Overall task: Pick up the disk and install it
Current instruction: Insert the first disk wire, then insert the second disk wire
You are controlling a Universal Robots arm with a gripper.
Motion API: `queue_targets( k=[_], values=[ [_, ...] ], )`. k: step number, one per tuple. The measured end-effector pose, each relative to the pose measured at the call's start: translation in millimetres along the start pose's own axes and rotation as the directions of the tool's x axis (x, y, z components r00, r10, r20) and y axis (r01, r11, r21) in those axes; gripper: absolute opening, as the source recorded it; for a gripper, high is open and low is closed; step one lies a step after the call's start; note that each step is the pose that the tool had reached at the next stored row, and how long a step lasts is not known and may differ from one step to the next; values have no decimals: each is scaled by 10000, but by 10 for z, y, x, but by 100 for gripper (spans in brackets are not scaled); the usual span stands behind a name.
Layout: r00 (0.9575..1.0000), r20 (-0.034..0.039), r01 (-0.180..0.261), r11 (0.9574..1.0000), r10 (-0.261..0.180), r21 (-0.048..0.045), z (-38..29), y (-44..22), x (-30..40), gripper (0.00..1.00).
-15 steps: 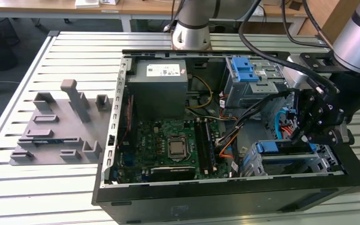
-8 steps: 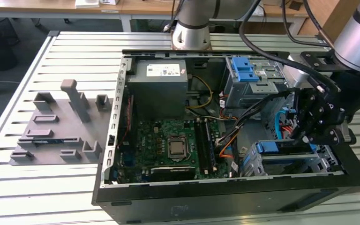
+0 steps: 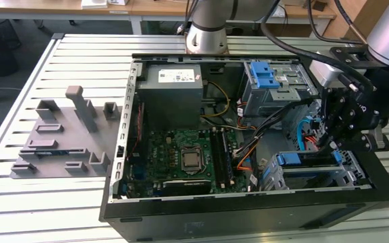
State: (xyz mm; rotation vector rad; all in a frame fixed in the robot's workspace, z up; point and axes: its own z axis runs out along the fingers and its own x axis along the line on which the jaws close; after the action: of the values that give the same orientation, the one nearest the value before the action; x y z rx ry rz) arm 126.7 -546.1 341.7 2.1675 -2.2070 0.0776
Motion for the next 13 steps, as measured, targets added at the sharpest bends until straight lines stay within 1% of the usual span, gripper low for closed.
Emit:
queue_targets(
  k=[1,2,3,13],
  values=[
    [10000,1,0,10000,0,-1,0,0,0,16],
    [10000,1,0,10000,0,-1,-1,0,0,16],
    [10000,0,0,10000,0,-1,-2,0,0,11],
    [10000,7,0,10000,0,-9,-8,0,1,11]
  ],
)
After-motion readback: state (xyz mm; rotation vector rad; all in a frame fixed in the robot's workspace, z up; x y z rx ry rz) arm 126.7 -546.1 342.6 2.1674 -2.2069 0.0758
